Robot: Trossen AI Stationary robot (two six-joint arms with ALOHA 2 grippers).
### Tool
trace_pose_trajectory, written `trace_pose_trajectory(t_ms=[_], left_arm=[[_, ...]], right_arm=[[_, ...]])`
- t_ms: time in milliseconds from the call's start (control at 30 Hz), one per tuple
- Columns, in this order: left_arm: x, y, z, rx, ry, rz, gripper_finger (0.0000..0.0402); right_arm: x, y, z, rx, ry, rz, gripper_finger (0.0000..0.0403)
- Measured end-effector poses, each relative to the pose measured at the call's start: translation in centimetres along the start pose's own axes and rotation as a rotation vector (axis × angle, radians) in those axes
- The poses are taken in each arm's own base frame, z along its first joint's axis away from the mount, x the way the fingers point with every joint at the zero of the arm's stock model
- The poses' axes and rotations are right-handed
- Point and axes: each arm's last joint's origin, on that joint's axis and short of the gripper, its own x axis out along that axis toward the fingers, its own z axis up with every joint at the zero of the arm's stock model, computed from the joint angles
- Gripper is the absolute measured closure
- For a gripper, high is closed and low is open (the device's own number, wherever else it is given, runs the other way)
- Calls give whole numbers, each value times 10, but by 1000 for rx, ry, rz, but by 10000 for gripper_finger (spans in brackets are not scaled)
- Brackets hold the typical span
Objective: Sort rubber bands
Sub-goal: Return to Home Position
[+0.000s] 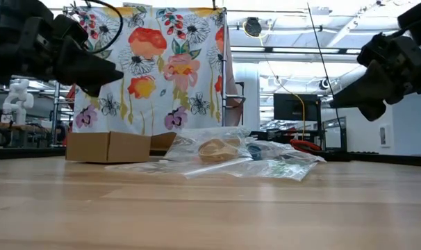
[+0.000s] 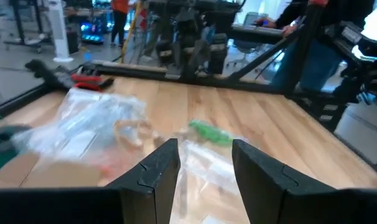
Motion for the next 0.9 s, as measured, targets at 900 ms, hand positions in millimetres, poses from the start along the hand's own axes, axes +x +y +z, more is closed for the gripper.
trace_pose_trajectory(t_ms=[900], left_arm=[[-16,-5,2,28,-16,-42,250]], right_arm=[[-14,-2,10,-102,-181,20,282]])
